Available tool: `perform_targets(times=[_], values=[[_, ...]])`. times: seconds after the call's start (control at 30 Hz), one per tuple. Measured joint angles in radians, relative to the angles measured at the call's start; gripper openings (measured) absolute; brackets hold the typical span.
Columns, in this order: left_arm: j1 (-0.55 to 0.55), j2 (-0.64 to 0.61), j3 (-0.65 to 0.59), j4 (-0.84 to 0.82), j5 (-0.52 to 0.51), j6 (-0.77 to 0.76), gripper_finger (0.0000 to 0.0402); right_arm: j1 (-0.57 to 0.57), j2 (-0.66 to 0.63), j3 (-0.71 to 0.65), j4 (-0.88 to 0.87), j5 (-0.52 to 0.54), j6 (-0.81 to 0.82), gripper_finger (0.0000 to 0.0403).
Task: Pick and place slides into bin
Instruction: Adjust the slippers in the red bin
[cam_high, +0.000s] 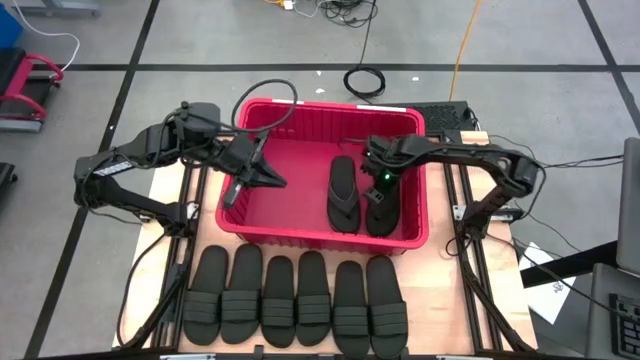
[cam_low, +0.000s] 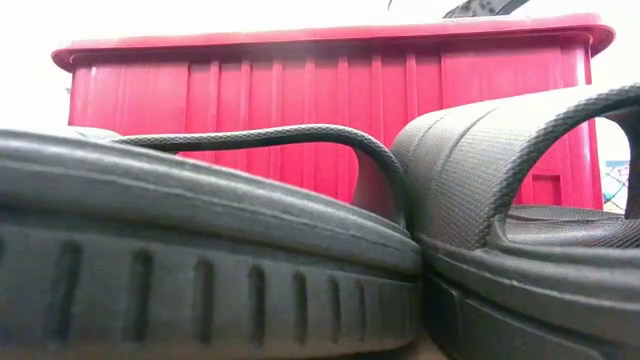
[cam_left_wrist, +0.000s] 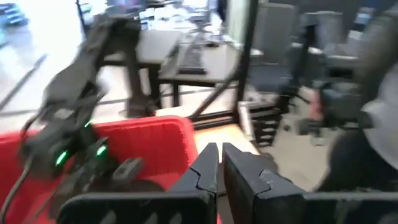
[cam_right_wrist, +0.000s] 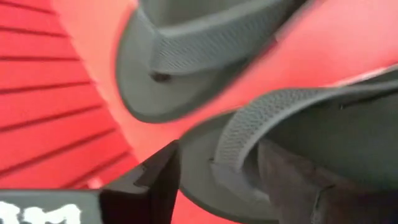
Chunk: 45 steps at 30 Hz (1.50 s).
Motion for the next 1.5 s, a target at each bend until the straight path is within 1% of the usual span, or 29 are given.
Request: perform_targets(times=[0.1, 0.17, 0.23, 0.3, 0.4, 0.47, 0.5, 0.57, 0.7, 0.77, 0.87, 0.93, 1.0, 1.07, 1.13, 1.23, 1.27, 1.33, 1.4, 1.5], values=[[0.015, 0.032, 0.001, -0.002, -0.164, -0.092, 0.0024, -0.002, -0.072, 0.000, 0.040, -0.035, 0.019, 0.0208], [0.031, 0.072, 0.001, -0.004, -0.280, -0.140, 0.0024, -0.002, -0.129, 0.000, 0.077, -0.050, 0.033, 0.0202], [0.042, 0.116, 0.000, -0.007, -0.346, -0.164, 0.0024, -0.002, -0.189, 0.000, 0.125, -0.050, 0.052, 0.0186], [0.046, 0.169, 0.000, 0.014, -0.364, -0.169, 0.0024, -0.002, -0.251, 0.000, 0.185, -0.044, 0.059, 0.0158], [0.046, 0.250, -0.001, 0.068, -0.343, -0.172, 0.0024, 0.000, -0.347, 0.001, 0.250, -0.018, 0.059, 0.0094], [0.046, 0.301, -0.001, 0.150, -0.298, -0.189, 0.0024, 0.000, -0.404, 0.002, 0.262, -0.003, 0.058, 0.0038], [0.046, 0.326, -0.001, 0.198, -0.272, -0.217, 0.0024, 0.000, -0.428, 0.002, 0.258, -0.002, 0.046, 0.0020], [0.047, 0.375, -0.001, 0.275, -0.255, -0.280, 0.0024, -0.002, -0.470, 0.002, 0.257, -0.014, 0.034, 0.0012], [0.059, 0.477, -0.001, 0.357, -0.214, -0.375, 0.0024, -0.008, -0.523, 0.002, 0.251, -0.026, 0.052, 0.0004], [0.069, 0.528, -0.001, 0.369, -0.178, -0.404, 0.0024, -0.004, -0.547, 0.002, 0.251, -0.026, 0.054, 0.0002], [0.076, 0.604, -0.001, 0.376, -0.160, -0.412, 0.0024, 0.013, -0.581, 0.002, 0.253, -0.027, 0.072, 0.0002], [0.082, 0.649, -0.001, 0.376, -0.119, -0.411, 0.0030, 0.021, -0.603, 0.002, 0.251, -0.028, 0.090, 0.0001], [0.085, 0.682, -0.001, 0.374, -0.078, -0.403, 0.0046, 0.031, -0.624, 0.002, 0.250, -0.027, 0.119, 0.0002], [0.085, 0.700, -0.001, 0.366, -0.043, -0.359, 0.0072, 0.034, -0.644, 0.002, 0.250, -0.035, 0.135, 0.0004], [0.085, 0.700, -0.001, 0.318, -0.015, -0.255, 0.0107, 0.035, -0.661, 0.002, 0.250, -0.050, 0.136, 0.0004], [0.093, 0.687, -0.001, 0.239, -0.007, -0.061, 0.0166, 0.035, -0.685, 0.002, 0.250, -0.050, 0.129, 0.0008], [0.100, 0.680, -0.001, 0.202, -0.021, 0.006, 0.0186, 0.035, -0.691, 0.002, 0.250, -0.050, 0.120, 0.0013], [0.118, 0.661, -0.001, 0.166, -0.101, 0.105, 0.0222, 0.045, -0.702, 0.002, 0.248, -0.049, 0.104, 0.0027], [0.136, 0.656, -0.001, 0.153, -0.192, 0.153, 0.0253, 0.064, -0.704, 0.002, 0.246, -0.045, 0.098, 0.0048], [0.162, 0.656, -0.001, 0.128, -0.258, 0.232, 0.0285, 0.100, -0.701, 0.001, 0.241, -0.017, 0.121, 0.0086]])
